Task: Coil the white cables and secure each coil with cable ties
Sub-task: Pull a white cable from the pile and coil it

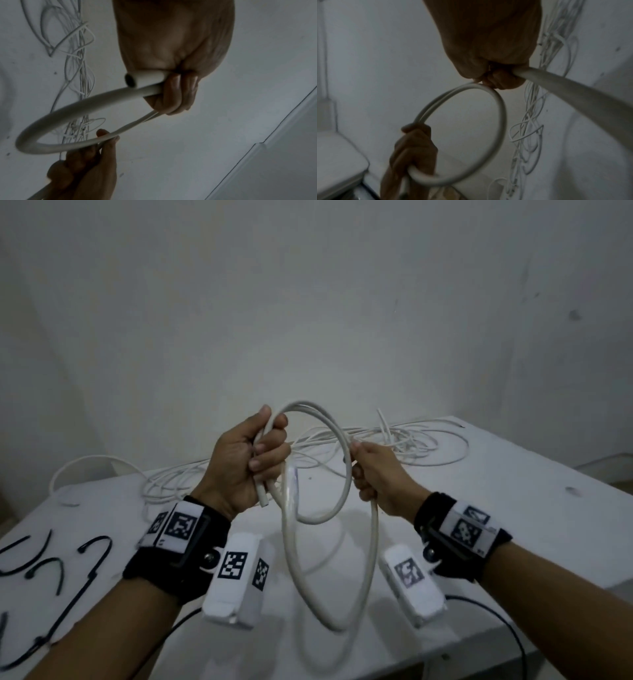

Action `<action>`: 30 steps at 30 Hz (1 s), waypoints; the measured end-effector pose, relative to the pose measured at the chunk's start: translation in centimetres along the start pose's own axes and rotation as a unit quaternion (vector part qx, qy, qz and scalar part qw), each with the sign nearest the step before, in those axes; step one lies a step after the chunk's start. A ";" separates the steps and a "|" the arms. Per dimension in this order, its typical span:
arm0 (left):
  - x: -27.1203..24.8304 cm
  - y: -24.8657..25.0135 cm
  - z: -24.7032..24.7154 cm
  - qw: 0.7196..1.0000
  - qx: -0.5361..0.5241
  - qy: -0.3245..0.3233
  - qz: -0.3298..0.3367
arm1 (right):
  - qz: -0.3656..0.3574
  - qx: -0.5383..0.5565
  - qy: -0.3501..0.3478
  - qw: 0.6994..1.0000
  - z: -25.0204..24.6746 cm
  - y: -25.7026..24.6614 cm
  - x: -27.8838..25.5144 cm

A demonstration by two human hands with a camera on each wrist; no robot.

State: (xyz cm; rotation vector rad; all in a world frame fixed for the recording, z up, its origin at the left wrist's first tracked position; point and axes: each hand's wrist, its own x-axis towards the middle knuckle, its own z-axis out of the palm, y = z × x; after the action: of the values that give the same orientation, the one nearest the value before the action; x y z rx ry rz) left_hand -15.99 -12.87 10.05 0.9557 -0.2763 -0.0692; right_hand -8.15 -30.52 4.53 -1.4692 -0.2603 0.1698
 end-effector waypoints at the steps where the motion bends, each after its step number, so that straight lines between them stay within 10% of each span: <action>1: 0.1 0.1 -0.2 1.000 -0.019 -0.011 0.001 | -0.012 -0.037 0.007 0.999 0.0 0.3 -0.5; 5: -0.1 0.4 -1.4 0.992 -0.097 -0.078 -0.014 | -0.059 -0.171 -0.005 0.984 -0.4 0.5 -2.3; 12: 0.4 2.7 0.0 0.990 -0.066 0.065 0.103 | -0.137 -0.331 -0.097 0.929 -0.8 3.3 -5.9; 15: 0.7 3.2 0.3 0.989 -0.059 0.075 0.109 | -0.176 -0.508 -0.171 0.826 -0.7 4.6 -6.4; 19: 1.1 2.6 0.7 0.991 -0.056 0.076 0.096 | -0.330 -0.701 -0.163 0.611 0.2 5.1 -7.9; 21: 1.2 2.2 0.8 0.992 -0.050 0.076 0.092 | -0.362 -0.708 -0.175 0.581 0.7 5.0 -7.8; 23: 1.2 2.1 1.0 0.992 -0.044 0.078 0.093 | -0.376 -0.669 -0.221 0.602 1.4 4.1 -8.0; 28: 1.6 1.9 0.9 0.984 0.004 0.123 0.131 | -0.126 -0.284 -0.325 0.893 2.5 2.6 -10.5; 30: 1.8 1.4 0.5 0.978 0.030 0.152 0.137 | -0.018 -0.069 -0.336 0.939 3.5 1.6 -13.0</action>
State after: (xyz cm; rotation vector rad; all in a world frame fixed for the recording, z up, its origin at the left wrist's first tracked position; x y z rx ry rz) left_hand -14.45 -12.76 11.79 0.9660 -0.1251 0.3384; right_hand -21.55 -30.57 2.33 -1.5026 -0.8669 0.6370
